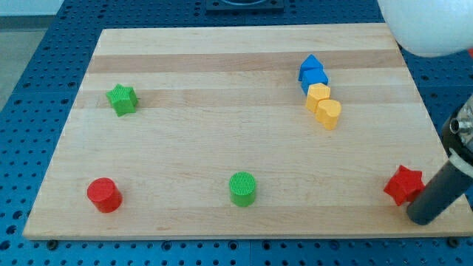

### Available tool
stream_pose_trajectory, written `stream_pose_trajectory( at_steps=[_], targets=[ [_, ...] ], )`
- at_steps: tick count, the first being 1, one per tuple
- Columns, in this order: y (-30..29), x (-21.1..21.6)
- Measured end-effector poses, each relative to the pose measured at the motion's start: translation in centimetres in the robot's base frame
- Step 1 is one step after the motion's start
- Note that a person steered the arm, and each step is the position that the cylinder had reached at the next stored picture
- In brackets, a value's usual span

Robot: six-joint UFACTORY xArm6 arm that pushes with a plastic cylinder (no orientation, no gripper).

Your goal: Place the red star on the top of green circle

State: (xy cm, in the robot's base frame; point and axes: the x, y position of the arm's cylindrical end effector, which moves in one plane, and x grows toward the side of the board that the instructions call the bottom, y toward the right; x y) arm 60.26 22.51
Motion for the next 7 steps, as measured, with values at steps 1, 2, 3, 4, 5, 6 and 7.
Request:
stream_pose_trajectory(
  at_steps=[1, 2, 3, 4, 5, 6, 7],
  targets=[
    [0.0, -1.6],
    [0.0, -3.3],
    [0.0, -4.9],
    [0.0, -6.1],
    [0.0, -7.2],
    [0.0, -8.1],
    [0.0, -8.2]
  ],
)
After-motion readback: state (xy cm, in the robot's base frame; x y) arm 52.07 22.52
